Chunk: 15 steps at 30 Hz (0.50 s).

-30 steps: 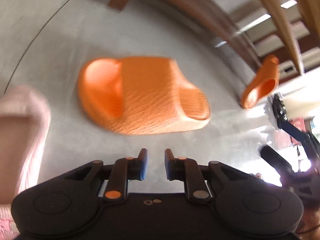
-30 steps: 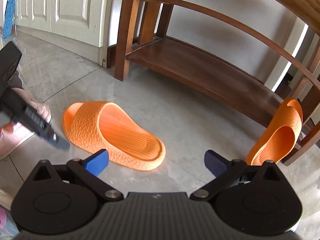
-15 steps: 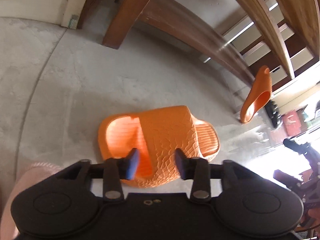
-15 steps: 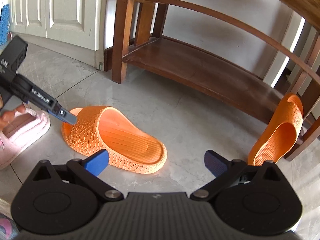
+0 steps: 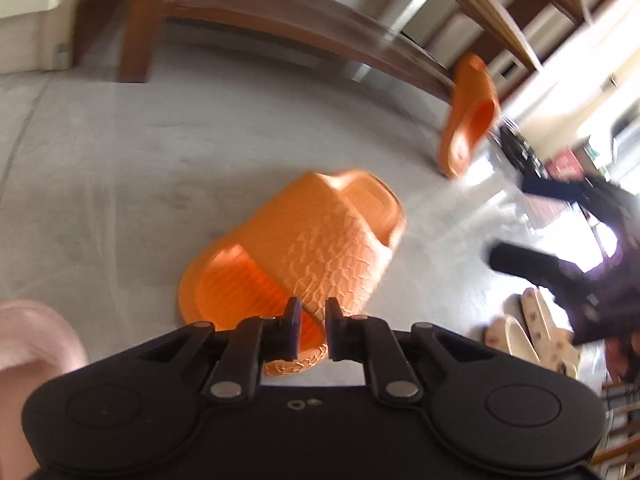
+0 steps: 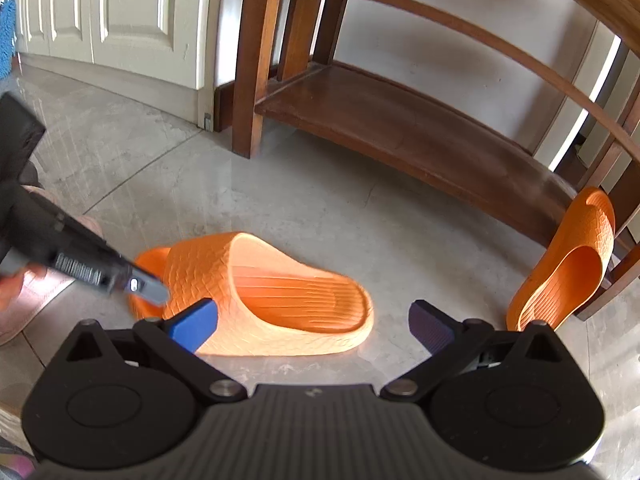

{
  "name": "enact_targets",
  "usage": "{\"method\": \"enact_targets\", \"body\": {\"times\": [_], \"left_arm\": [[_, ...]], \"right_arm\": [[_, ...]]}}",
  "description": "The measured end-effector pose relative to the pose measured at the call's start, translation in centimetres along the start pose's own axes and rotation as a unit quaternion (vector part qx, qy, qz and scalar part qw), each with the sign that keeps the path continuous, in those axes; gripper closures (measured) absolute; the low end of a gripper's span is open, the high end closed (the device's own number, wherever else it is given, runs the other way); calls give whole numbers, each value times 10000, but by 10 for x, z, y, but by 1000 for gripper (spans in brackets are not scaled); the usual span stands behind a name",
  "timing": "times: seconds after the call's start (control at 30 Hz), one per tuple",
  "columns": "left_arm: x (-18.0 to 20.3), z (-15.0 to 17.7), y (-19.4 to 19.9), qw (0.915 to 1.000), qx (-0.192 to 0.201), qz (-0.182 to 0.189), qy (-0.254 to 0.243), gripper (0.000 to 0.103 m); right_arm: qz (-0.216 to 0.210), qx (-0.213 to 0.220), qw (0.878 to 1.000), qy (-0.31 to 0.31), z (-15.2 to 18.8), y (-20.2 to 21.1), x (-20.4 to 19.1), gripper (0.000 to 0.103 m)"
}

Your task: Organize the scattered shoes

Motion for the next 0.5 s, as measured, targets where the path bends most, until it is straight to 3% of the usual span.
{"method": "enact_targets", "body": {"times": [0.13,0.33,0.43,0.5], "left_arm": [[10,2,7,9983,-40,135,-566,81],[-6,-24,22,9888,448,-511,-1332,77],[-10,-31,20,9856,407,-598,-1531,75],[-7,-32,19,9777,361,-671,-1955,74]], "right_arm": [[88,-123,9998,-134,7,-5,7,1],[23,-410,9977,-546,22,-14,18,1],[-54,-566,9954,-771,28,-21,20,1],[-118,-635,9937,-912,30,-25,21,1]]}}
Point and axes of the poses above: each gripper's, at about its wrist camera, not at the fingertips, and y roughly against the way its jaws point, x to its right, z to its underside, the point moved 8 cm from there along -y, roughly the way its jaws point, and after that the axes turned 13 degrees about y, right-handed, at the moved point
